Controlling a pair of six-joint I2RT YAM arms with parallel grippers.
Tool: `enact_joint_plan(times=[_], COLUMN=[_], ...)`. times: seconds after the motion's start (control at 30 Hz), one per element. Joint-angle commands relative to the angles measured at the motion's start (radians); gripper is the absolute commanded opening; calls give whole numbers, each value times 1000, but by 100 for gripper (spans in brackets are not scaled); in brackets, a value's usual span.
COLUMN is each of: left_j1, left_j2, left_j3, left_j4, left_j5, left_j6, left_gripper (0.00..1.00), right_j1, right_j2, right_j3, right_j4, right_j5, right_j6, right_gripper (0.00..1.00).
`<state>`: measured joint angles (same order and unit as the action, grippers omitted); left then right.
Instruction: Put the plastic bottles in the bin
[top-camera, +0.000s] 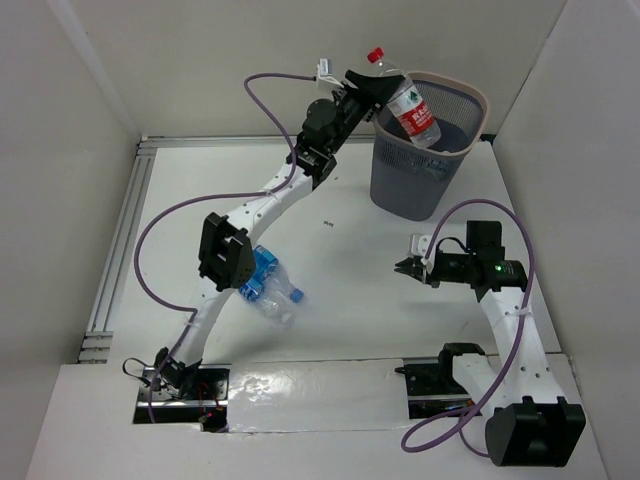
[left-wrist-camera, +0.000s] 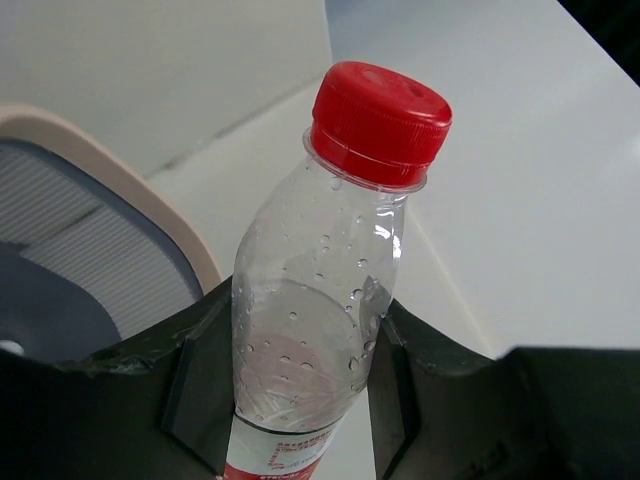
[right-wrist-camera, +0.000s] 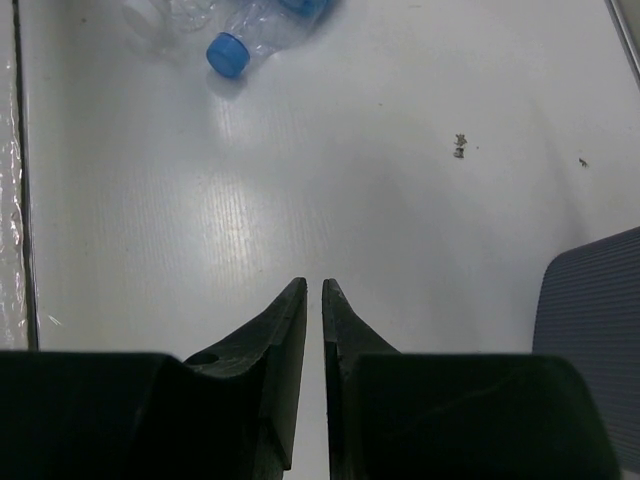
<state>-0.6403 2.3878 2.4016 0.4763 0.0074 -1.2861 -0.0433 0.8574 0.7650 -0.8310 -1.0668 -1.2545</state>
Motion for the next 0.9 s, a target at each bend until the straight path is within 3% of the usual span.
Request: enact_joint_plan(times=[0.0, 0.13, 0.27, 0.4, 0.43, 0.53, 0.6, 0.7, 0.87], left_j1=[-16, -25, -38, -47, -47, -47, -47, -47, -47], left_j2=[28, 39, 50, 60, 32, 1, 1, 10, -31], left_j3=[68, 38, 41, 100, 56, 8, 56, 88, 116], left_j4=[27, 84, 67, -51, -60, -60, -73, -52, 18], left_j5=[-190, -227, -305, -314, -304, -276, -255, -234, -192], left_j6=[97, 25, 76, 250, 293, 356, 386, 410, 422], left_gripper=[7, 7, 7, 21, 48, 100, 100, 100, 100], right_j1=[17, 17, 17, 17, 17, 17, 17, 26, 36], right_j2=[-6, -6, -17, -27, -27, -27, -18, -18, 3], right_j3=[-4, -4, -16, -27, -27, -27, -27, -36, -36], right_j4=[23, 23, 23, 43, 43, 52, 62, 73, 133], right_j5=[-5, -5, -5, -5, -5, -15, -15, -15, 19], right_j6=[21, 30, 41, 53, 62, 63, 63, 63, 127], right_gripper=[19, 19, 19, 24, 35, 60, 76, 87, 93])
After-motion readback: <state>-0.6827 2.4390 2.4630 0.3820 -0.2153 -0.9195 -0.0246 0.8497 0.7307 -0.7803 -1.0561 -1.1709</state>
